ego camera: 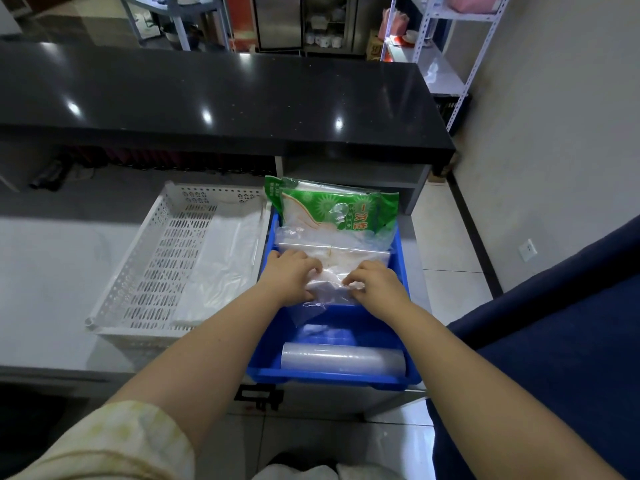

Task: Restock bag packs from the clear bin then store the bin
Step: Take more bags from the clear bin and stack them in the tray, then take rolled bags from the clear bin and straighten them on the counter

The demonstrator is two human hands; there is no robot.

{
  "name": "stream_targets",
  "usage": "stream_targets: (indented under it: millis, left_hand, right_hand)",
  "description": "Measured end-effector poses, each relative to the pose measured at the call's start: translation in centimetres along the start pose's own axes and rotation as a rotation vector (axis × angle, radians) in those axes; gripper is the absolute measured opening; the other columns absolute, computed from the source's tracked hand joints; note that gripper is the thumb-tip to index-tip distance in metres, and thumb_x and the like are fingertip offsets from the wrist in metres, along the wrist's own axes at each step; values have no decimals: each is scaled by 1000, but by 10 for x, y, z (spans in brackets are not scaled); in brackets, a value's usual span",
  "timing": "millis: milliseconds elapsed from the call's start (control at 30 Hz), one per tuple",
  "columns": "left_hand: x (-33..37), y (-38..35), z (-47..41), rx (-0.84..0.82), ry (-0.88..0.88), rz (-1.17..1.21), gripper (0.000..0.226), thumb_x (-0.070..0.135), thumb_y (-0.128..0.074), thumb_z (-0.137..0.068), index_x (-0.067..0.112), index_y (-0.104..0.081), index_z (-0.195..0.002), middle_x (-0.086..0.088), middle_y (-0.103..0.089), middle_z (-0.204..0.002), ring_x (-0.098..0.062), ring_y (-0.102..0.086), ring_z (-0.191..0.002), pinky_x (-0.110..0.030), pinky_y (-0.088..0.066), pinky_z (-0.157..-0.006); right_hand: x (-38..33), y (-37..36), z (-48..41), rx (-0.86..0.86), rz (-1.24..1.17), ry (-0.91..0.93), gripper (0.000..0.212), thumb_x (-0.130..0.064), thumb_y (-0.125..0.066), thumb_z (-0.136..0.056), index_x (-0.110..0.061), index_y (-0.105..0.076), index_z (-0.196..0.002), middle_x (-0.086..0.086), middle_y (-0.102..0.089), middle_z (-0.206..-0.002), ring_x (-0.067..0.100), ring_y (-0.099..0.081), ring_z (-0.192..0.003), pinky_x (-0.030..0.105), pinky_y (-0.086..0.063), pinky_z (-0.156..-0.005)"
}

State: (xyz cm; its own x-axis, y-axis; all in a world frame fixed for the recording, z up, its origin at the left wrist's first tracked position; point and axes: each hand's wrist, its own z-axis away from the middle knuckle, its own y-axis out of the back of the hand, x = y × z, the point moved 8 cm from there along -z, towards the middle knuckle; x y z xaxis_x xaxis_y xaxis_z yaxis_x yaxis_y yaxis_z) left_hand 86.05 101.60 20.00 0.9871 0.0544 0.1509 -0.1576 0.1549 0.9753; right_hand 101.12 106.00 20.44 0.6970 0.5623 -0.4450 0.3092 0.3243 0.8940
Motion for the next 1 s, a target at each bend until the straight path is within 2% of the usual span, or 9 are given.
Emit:
stream_targets:
  millis: [100,233,333,467,567,767,1000]
  left_hand:
    - [1,-1,-4,26,-4,-34,50,45,-74,-68,33,-53,-112,2,-54,-122,-23,-46,-114,-43,-31,-94]
    - [12,6,-8,99,-48,-206,39,47,-62,-79,29,-53,-112,-1,-55,-118,-26,-46,-109,-43,-30,-93]
    - [10,4,-2,54,-24,-153,42,48,-60,-80,30,-54,-118,-2,-53,-124,-26,-46,-116,-46,-29,-97]
    - [2,21,18,123,-13,-148,51,58,-53,-86,33,-48,-130,0,-52,-127,-24,-45,-119,-43,-32,-95]
    - [-8,39,35,208,28,-142,52,58,-53,-86,32,-47,-131,2,-53,-129,-24,-45,-120,-42,-32,-97]
    - [-71,66,98,330,272,-87,43,49,-56,-87,30,-53,-126,1,-57,-124,-25,-49,-115,-43,-30,-96]
    - [-198,86,251,488,670,4,37,40,-57,-87,30,-57,-123,1,-59,-119,-24,-51,-112,-43,-31,-96]
  right_hand:
    - [2,-1,4,-25,-17,12,22,-32,-66,-86,-29,-69,-108,-5,-59,-104,18,-49,-101,36,-46,-88]
    - [1,-5,12,-84,-23,24,27,-40,-56,-91,-31,-65,-115,-5,-57,-108,17,-49,-101,36,-47,-87]
    - [-4,-1,12,-129,46,38,32,-45,-49,-92,-30,-64,-116,-4,-59,-112,20,-50,-103,40,-46,-87]
    - [-29,19,5,40,60,142,25,-33,-59,-89,-22,-69,-108,2,-65,-109,24,-53,-104,43,-44,-89]
    - [-59,24,-6,121,33,216,22,-25,-64,-86,-17,-70,-106,4,-67,-107,28,-55,-102,42,-43,-88]
    - [-149,5,-34,97,-4,394,25,-18,-64,-84,-16,-69,-109,6,-67,-107,30,-54,-101,43,-44,-86]
    - [-314,-59,-32,11,87,657,27,-27,-61,-88,-25,-64,-114,-2,-61,-119,25,-47,-111,39,-37,-89]
